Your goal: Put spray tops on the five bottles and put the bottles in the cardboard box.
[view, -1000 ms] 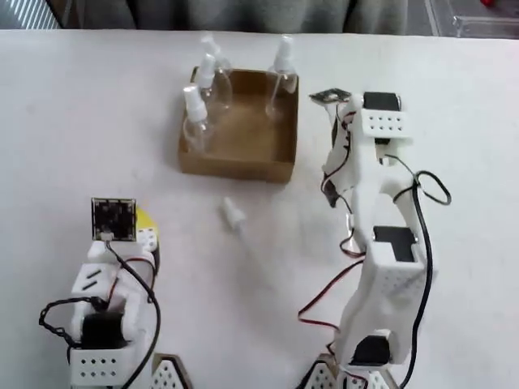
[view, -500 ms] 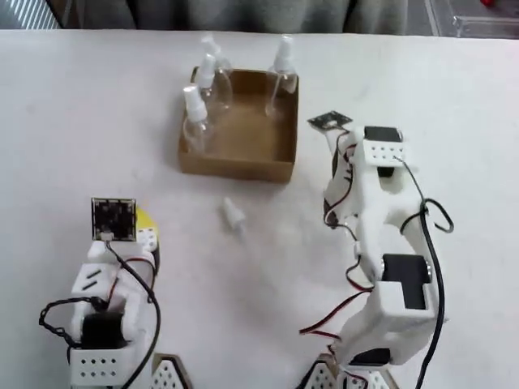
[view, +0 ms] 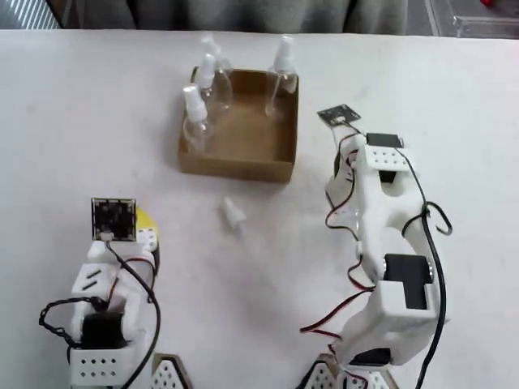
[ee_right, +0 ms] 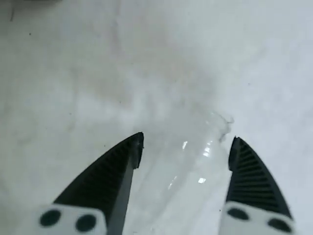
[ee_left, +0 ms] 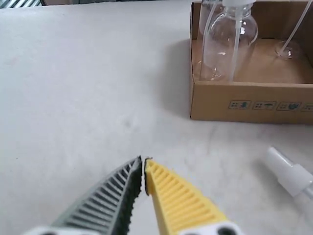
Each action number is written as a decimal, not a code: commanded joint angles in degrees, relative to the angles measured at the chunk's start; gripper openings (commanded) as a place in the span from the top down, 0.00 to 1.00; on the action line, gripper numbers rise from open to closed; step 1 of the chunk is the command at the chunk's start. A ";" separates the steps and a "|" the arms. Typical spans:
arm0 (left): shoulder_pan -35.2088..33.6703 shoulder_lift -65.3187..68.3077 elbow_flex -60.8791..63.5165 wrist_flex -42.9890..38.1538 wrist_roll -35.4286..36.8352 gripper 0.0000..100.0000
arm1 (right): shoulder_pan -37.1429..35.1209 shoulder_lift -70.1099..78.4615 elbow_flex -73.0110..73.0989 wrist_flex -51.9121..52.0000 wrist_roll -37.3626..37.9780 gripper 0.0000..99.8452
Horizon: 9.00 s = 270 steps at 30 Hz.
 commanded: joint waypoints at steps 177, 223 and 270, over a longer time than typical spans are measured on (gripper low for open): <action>27.12 116.00 -70.77 1.58 45.71 0.98 | 7.08 -5.67 17.32 -17.19 -7.21 0.98; 14.55 65.71 -44.84 1.67 19.43 0.98 | 2.42 -43.74 12.22 -8.22 -10.11 0.98; 11.38 25.10 -50.64 -19.16 19.52 0.98 | -24.57 -113.80 66.02 -47.08 -27.08 0.99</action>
